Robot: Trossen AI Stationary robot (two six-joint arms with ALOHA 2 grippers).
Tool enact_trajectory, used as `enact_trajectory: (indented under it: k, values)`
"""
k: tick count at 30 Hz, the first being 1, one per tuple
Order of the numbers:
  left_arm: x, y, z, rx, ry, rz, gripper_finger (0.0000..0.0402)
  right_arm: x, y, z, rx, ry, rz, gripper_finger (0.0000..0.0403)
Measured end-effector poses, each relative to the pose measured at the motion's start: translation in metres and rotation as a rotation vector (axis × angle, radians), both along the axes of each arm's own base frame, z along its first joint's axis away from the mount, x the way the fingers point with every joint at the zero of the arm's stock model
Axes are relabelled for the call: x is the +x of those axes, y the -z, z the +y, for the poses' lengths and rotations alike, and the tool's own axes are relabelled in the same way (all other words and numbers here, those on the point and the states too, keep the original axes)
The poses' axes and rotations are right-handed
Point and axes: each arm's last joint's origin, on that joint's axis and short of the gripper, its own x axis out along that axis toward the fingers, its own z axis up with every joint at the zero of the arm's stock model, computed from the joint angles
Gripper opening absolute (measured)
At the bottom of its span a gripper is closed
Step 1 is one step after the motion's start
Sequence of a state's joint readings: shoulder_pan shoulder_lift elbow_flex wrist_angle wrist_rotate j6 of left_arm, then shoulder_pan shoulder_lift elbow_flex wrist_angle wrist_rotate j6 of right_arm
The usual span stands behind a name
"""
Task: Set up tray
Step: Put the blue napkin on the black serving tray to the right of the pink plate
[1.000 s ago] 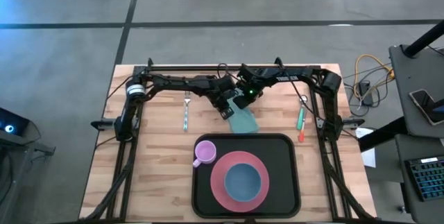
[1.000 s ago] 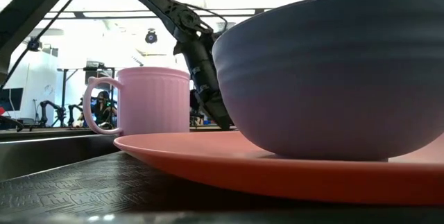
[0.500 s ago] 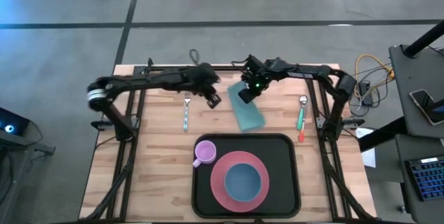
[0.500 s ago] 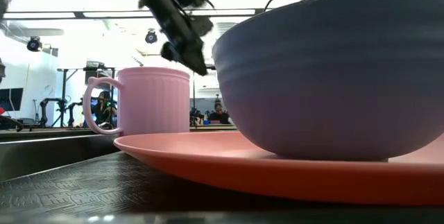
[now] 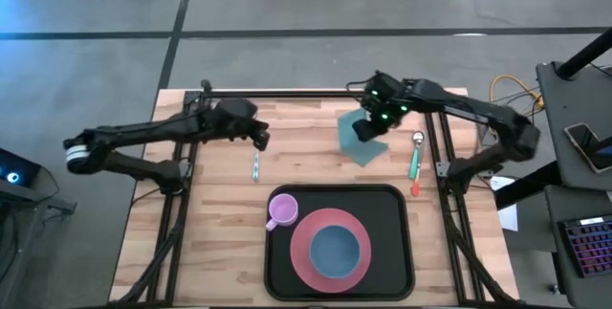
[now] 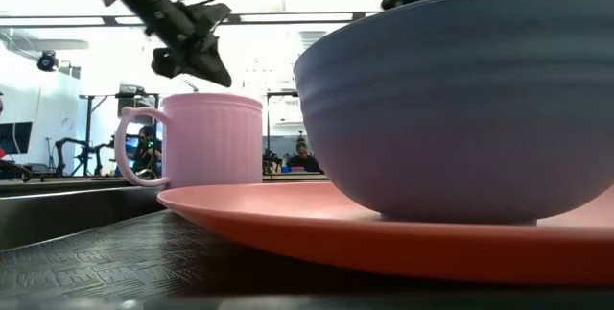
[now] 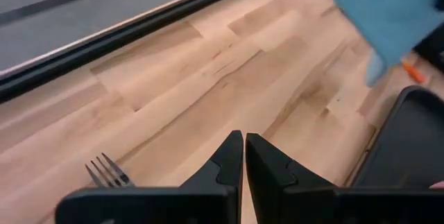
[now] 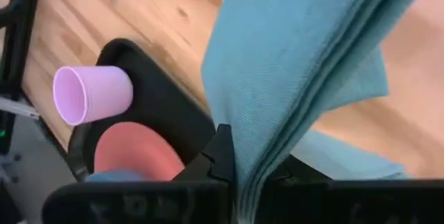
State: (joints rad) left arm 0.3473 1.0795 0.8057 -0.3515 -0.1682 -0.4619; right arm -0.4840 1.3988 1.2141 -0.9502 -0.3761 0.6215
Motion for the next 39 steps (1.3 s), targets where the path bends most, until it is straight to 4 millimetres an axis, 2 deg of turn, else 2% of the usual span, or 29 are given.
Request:
enact_trajectory:
  k: [7,12,17,24,29,34,39]
  values:
    - [-0.018,0.022,-0.007,0.022,-0.011,-0.111,0.0000,-0.036,-0.019,0.060,0.116,0.153,-0.009,0.0011]
    - [-0.020,0.026,-0.007,0.023,-0.010,-0.112,0.0000,-0.062,-0.018,0.113,0.226,0.263,0.006,0.0011]
    - [-0.018,0.028,-0.007,0.033,0.002,-0.095,0.0000,-0.083,-0.001,0.163,0.362,0.376,0.023,0.0011]
    - [-0.018,0.027,-0.007,0.037,0.010,-0.093,0.0000,-0.080,0.033,0.221,0.604,0.392,-0.065,0.0012]
    - [-0.018,0.026,-0.007,0.036,0.014,-0.099,0.0000,-0.080,0.059,0.237,0.610,0.414,0.001,0.0012]
    - [-0.018,0.026,-0.007,0.035,0.014,-0.097,0.0000,-0.081,0.089,0.236,0.540,0.433,0.078,0.0013]
    - [-0.018,0.026,-0.007,0.020,0.012,-0.102,0.0000,-0.091,0.122,0.232,0.500,0.444,0.242,0.0013]
